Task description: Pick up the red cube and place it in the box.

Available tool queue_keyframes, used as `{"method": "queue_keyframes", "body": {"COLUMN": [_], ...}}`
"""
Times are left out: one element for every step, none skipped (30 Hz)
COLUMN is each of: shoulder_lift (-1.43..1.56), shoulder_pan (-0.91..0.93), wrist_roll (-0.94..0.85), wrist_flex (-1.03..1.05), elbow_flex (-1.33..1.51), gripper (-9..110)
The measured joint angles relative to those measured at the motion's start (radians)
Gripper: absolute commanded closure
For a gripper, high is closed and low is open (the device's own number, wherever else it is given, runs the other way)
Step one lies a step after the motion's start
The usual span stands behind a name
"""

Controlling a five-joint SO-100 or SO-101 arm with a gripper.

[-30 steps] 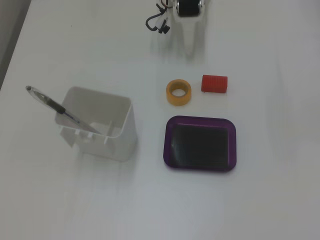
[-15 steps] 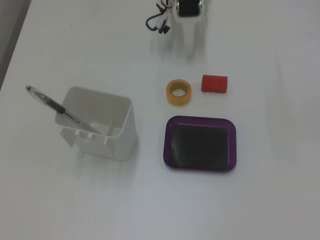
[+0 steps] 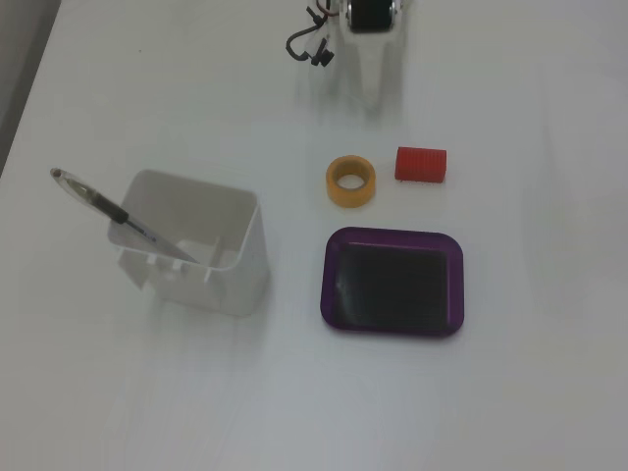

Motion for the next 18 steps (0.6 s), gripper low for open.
{"method": "queue_keyframes", "body": {"shoulder_lift": [0.000, 0.000, 0.000, 0.000, 0.000, 0.000, 0.000, 0.000, 0.000, 0.000, -0.003, -0.015, -0.038, -0.074, -0.112, -0.178, -0.249, -0.330], "shoulder_pan": [0.002, 0.003, 0.003, 0.003, 0.003, 0.003, 0.003, 0.003, 0.003, 0.003, 0.003, 0.003, 0.003, 0.003, 0.003, 0.003, 0.003, 0.000], "wrist_roll": [0.000, 0.000, 0.000, 0.000, 0.000, 0.000, 0.000, 0.000, 0.000, 0.000, 0.000, 0.000, 0.000, 0.000, 0.000, 0.000, 0.000, 0.003], "wrist_flex": [-0.021, -0.044, -0.071, -0.092, -0.110, -0.126, -0.135, -0.146, -0.153, -0.164, -0.173, -0.183, -0.190, -0.198, -0.204, -0.204, -0.204, -0.204], "elbow_flex": [0.000, 0.000, -0.002, -0.014, -0.034, -0.054, -0.074, -0.087, -0.097, -0.109, -0.127, -0.149, -0.173, -0.207, -0.249, -0.298, -0.354, -0.417], "gripper": [102, 102, 102, 102, 102, 102, 102, 102, 102, 101, 100, 100, 99, 98, 97, 96, 95, 95]}}
